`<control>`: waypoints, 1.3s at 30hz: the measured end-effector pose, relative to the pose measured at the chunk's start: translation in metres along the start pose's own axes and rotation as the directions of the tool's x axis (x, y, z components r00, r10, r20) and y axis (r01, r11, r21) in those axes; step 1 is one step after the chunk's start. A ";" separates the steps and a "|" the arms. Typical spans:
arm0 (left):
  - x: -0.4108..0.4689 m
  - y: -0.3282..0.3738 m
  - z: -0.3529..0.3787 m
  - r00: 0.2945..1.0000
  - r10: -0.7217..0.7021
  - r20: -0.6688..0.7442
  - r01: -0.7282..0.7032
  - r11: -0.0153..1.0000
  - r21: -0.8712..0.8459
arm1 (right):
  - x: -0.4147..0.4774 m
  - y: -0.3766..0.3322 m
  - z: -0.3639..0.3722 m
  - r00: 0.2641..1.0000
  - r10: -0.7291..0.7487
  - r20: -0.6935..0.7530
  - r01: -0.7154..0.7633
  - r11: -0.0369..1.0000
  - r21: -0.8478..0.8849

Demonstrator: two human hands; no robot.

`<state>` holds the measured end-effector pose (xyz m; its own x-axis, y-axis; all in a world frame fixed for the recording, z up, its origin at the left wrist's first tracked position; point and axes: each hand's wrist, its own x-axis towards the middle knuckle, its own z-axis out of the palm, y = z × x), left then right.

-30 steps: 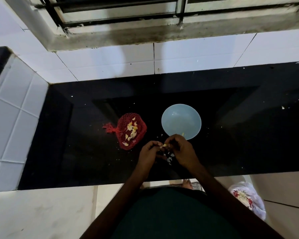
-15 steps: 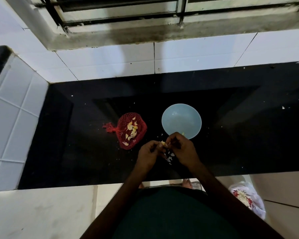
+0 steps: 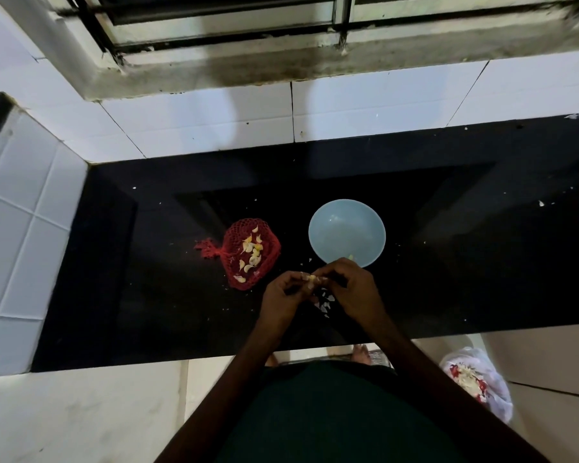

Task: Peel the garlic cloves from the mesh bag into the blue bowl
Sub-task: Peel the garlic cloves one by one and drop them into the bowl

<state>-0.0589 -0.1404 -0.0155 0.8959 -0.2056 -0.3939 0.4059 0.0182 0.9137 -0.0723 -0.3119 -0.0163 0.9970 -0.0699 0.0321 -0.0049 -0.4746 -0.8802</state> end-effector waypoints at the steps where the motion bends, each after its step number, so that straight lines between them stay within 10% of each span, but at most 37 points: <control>1: -0.001 0.001 0.000 1.000 0.003 -0.004 -0.003 1.000 -0.016 | 0.000 0.000 0.000 1.000 0.007 -0.007 -0.007 1.000 -0.005; 39: -0.002 0.015 0.004 0.999 0.009 0.050 -0.001 0.988 -0.156 | 0.006 -0.012 0.001 0.977 -0.168 0.130 0.164 0.986 0.042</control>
<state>-0.0548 -0.1437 -0.0006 0.8894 -0.2536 -0.3804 0.4282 0.1704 0.8875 -0.0661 -0.3059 -0.0064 0.9851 0.1258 0.1176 0.1618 -0.4420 -0.8823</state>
